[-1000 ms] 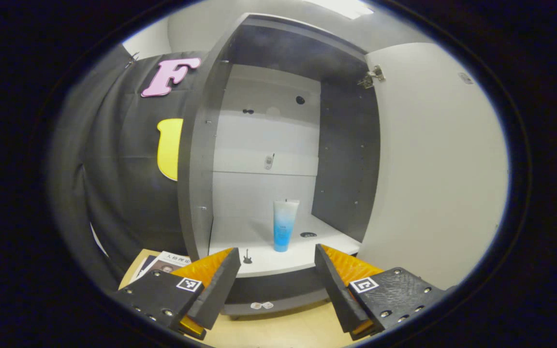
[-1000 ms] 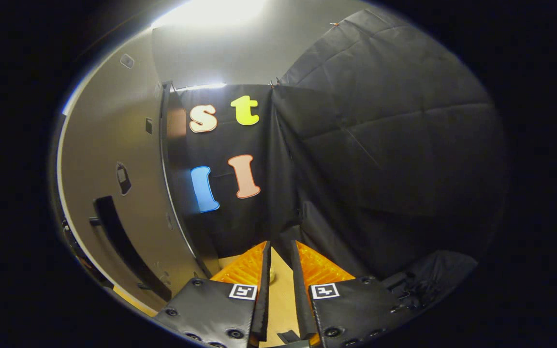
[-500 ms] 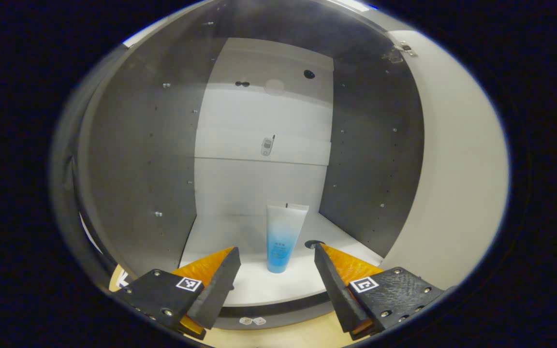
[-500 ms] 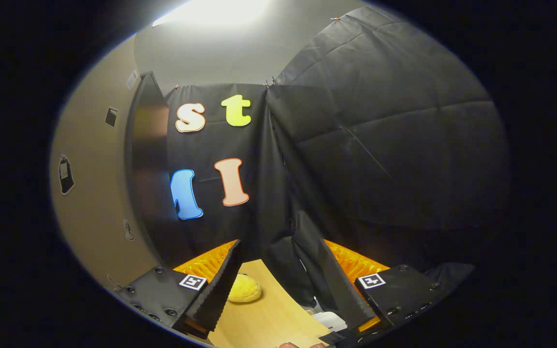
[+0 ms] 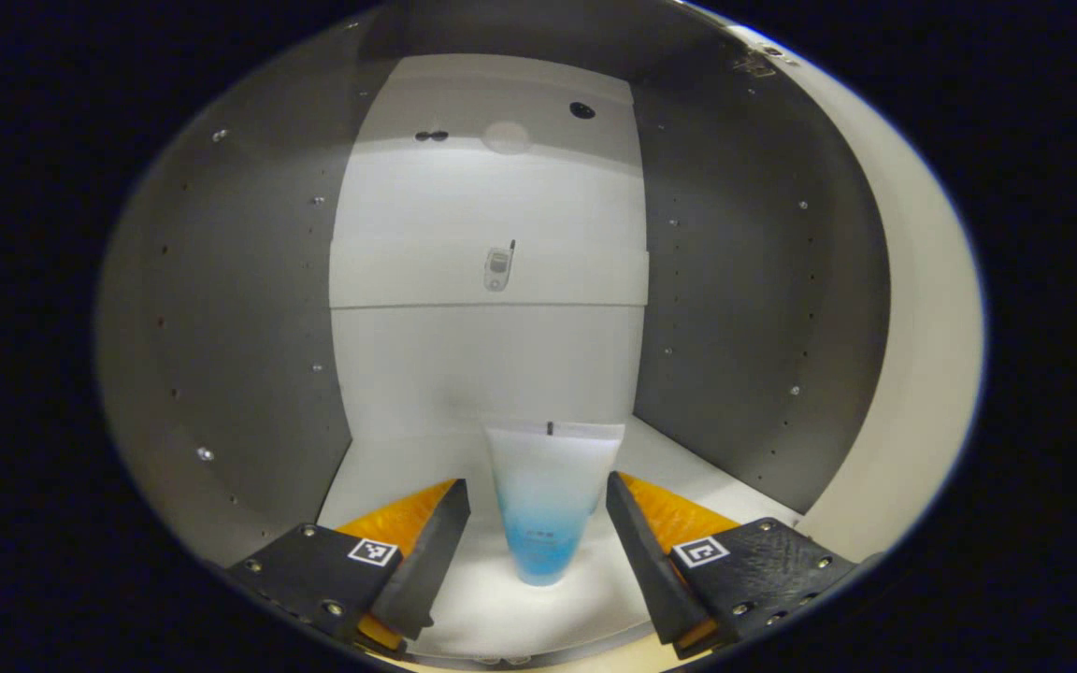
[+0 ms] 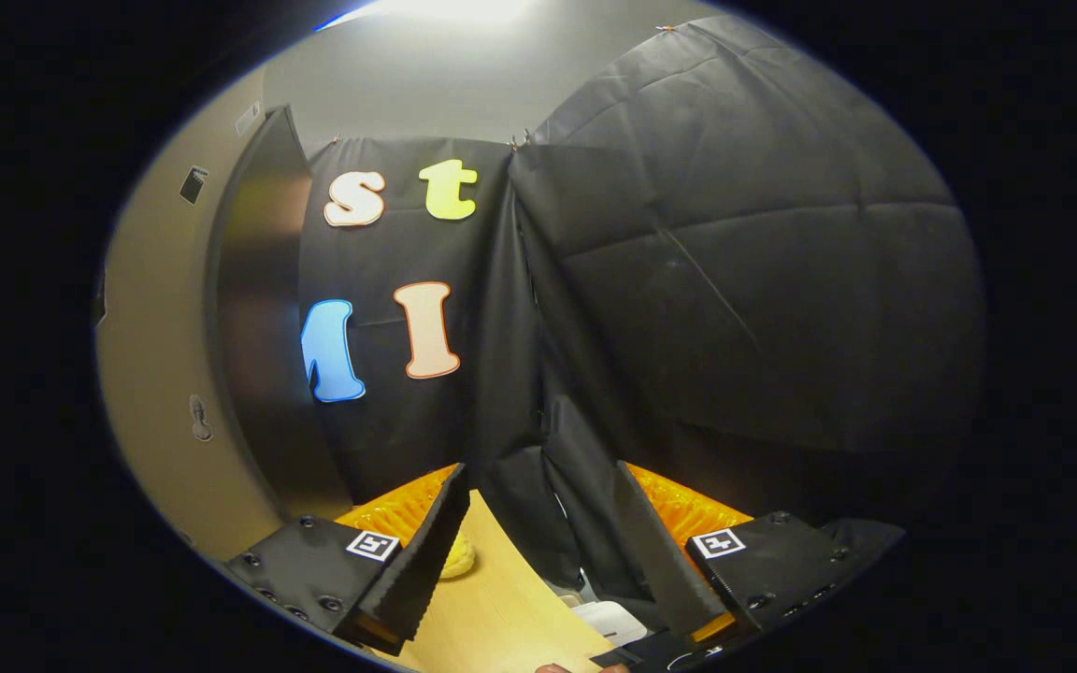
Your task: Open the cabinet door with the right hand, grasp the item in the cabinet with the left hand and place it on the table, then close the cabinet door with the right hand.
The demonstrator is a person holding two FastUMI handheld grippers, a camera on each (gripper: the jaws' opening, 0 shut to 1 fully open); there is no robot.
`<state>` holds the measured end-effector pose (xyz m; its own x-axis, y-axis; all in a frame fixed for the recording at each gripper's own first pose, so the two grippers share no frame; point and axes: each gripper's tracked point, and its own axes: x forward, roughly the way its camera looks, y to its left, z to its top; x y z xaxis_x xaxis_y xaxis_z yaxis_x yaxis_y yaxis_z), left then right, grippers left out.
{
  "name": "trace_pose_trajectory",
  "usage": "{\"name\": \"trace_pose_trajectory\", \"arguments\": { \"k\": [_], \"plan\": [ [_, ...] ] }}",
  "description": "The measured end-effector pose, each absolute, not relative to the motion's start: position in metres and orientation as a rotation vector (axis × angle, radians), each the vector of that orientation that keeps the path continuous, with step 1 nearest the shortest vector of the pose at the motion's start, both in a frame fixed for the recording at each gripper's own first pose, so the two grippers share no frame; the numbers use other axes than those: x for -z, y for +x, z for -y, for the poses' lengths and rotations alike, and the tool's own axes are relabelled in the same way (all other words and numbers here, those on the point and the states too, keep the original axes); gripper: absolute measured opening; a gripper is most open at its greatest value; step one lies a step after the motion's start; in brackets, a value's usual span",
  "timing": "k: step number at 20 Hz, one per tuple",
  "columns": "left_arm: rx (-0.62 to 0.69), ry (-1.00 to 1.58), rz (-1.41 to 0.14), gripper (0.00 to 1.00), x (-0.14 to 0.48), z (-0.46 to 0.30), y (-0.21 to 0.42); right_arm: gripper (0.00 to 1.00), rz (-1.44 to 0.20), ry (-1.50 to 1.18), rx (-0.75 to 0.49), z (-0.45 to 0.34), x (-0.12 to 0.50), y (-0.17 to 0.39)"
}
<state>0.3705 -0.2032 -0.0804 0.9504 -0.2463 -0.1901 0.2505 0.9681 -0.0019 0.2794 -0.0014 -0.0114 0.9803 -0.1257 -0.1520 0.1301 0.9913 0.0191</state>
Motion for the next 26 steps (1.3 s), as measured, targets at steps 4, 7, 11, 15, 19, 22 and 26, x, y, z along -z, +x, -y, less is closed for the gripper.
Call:
{"name": "trace_pose_trajectory", "arguments": {
  "k": [4, 7, 11, 15, 19, 22, 26],
  "plan": [
    [0.245, 0.023, -0.199, 0.64, 0.084, 0.204, 0.373, 0.98, -0.167, 0.017, 0.149, 0.005, 0.017, 0.278],
    [0.289, 0.014, -0.199, 0.51, 0.084, 0.210, 0.370, 0.98, -0.179, 0.022, 0.149, 0.005, 0.023, 0.277],
    [0.315, 0.067, -0.183, 0.49, 0.082, 0.211, 0.365, 0.98, -0.177, 0.017, 0.150, 0.002, 0.024, 0.274],
    [0.356, 0.084, -0.144, 0.51, 0.071, 0.213, 0.360, 0.93, -0.170, 0.024, 0.151, 0.000, 0.022, 0.265],
    [0.384, 0.082, -0.096, 0.49, 0.065, 0.209, 0.358, 0.92, -0.150, 0.018, 0.168, 0.002, 0.015, 0.252],
    [0.387, 0.034, -0.065, 0.49, 0.064, 0.210, 0.361, 0.98, -0.133, 0.000, 0.186, 0.003, 0.009, 0.237],
    [0.333, 0.055, -0.014, 0.52, 0.065, 0.209, 0.365, 0.98, -0.129, 0.001, 0.195, 0.001, 0.008, 0.217]
  ]
}}
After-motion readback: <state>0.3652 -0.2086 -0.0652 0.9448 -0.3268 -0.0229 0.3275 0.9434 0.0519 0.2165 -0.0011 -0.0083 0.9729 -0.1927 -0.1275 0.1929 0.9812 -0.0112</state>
